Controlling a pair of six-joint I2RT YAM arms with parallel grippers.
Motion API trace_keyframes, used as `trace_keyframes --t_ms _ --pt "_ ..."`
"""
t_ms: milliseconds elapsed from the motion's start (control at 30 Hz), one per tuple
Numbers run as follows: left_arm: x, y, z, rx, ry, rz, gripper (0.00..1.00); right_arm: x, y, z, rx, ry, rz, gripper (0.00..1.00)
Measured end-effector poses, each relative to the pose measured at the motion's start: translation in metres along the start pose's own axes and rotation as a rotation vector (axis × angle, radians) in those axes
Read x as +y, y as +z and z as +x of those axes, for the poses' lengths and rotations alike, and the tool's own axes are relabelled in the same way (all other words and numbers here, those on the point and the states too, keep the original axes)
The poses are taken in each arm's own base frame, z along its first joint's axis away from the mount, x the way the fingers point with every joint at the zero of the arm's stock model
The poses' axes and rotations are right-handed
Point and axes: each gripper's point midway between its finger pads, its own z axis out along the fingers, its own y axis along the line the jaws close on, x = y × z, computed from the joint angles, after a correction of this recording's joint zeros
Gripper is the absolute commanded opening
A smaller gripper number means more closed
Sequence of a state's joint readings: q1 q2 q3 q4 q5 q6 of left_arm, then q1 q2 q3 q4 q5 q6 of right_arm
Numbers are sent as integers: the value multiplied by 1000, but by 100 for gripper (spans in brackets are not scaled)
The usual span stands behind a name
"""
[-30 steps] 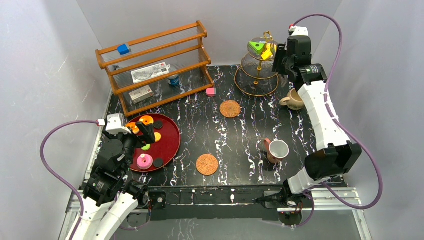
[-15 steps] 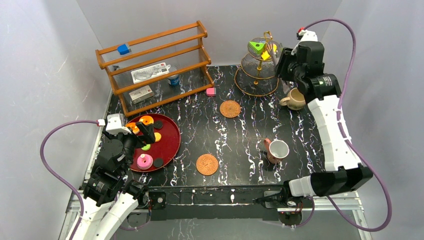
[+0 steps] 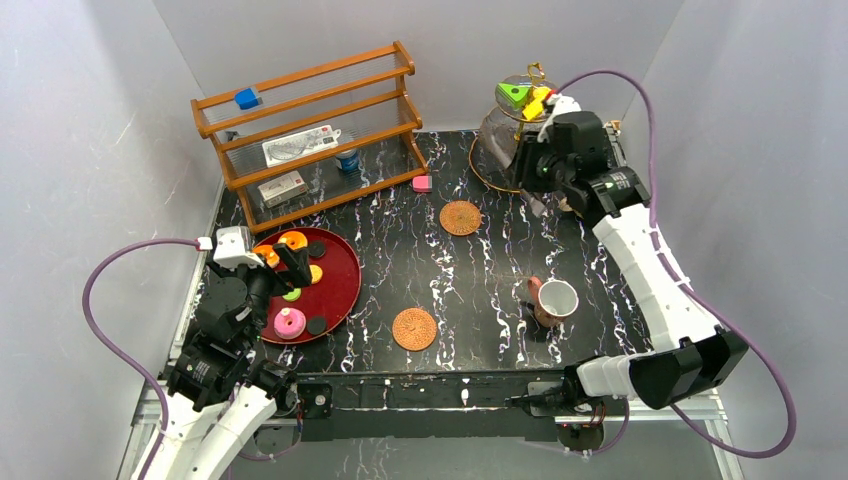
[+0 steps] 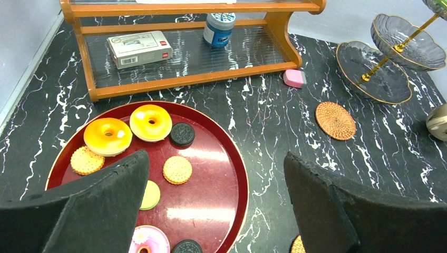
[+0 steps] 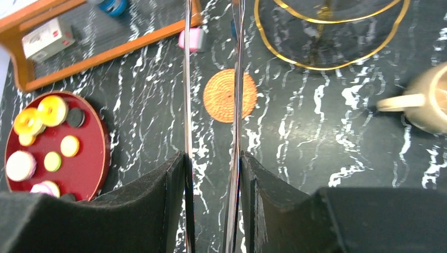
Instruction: Serve the afternoon tea
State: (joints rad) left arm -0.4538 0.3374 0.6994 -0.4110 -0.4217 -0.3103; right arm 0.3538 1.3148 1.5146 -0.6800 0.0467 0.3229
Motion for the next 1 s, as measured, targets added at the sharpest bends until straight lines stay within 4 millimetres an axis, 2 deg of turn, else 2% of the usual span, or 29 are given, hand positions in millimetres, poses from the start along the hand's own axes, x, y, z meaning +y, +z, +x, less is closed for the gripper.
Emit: trace_keyframes --t_ms 233,500,600,733,1000 --pt "0 0 0 1 -1 0 95 58 4 29 40 -72 -123 48" --pt "0 0 0 0 -4 -2 95 133 20 101 143 -208 -274 48" --pt "1 0 0 -2 -3 -8 95 152 25 132 180 -253 -320 48" --pt "3 -1 -2 -9 -6 -13 95 183 32 162 212 -310 -376 49" --pt "9 -8 -10 -55 -25 -29 95 217 54 231 324 -424 -396 52"
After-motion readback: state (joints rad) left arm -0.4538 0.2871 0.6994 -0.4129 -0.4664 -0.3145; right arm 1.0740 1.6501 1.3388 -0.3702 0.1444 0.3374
